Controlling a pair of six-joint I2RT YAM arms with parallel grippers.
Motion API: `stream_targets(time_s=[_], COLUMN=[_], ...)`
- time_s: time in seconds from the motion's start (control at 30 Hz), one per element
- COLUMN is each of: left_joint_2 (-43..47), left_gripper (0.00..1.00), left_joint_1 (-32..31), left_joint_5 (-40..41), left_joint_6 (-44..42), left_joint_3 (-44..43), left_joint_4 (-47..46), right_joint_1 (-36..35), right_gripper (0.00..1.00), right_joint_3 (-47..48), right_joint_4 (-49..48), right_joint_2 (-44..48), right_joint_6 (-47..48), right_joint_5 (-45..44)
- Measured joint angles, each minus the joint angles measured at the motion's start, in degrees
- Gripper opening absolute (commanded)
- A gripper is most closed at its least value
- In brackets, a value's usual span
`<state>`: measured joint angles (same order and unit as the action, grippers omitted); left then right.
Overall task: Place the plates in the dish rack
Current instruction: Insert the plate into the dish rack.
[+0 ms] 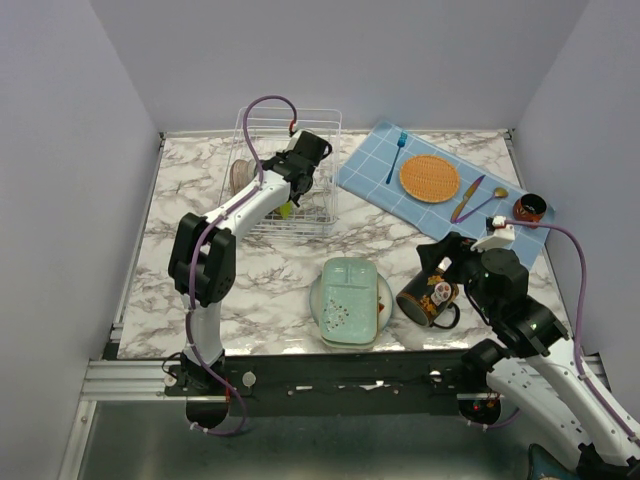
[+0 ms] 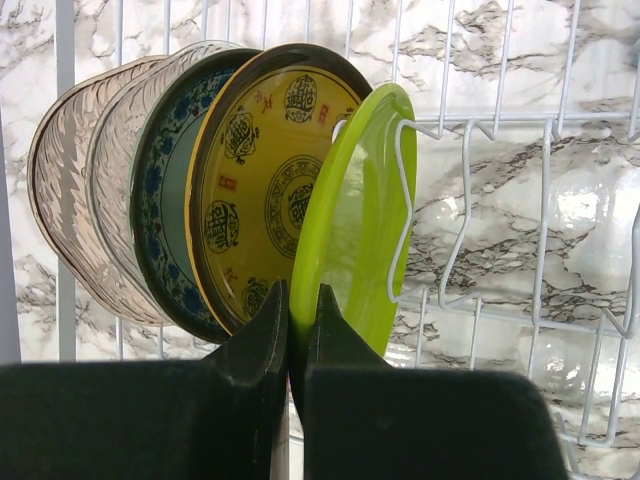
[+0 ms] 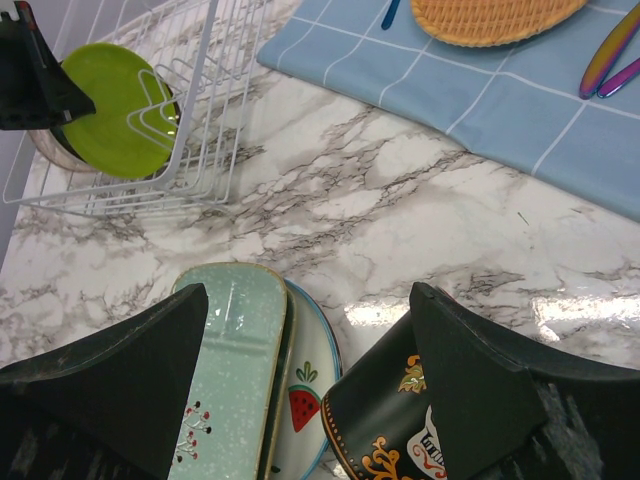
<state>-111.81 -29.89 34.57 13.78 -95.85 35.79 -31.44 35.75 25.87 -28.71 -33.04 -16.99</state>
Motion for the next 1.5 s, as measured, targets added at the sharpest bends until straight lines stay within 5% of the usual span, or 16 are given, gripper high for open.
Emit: stream_targets(time_s=[1.27,1.4,1.5], left_joint_2=[-1.27,-1.27,-1.27], left_gripper=[0.29,0.26,0.08], left_joint_1=[1.66,1.88,1.97], left_joint_5=[-1.16,-1.09,-1.18], left_joint_6=[-0.28,-0.44,-0.33], left_joint_3=[0.33,0.52,0.52], left_joint_4=[-2.27,-2.29,-2.45], right_joint_1=[0.0,0.0,0.0], right_gripper=[0.9,0.9,0.9], right_joint_3=[-0.07,-0.07,-0.07], right_joint_4=[0.76,0.76,0.76], right_joint_2=[0.57,0.42,0.15], right_joint_6=[-0.02,-0.02,-0.02], right_joint_5=[-0.39,-0.39,-0.39])
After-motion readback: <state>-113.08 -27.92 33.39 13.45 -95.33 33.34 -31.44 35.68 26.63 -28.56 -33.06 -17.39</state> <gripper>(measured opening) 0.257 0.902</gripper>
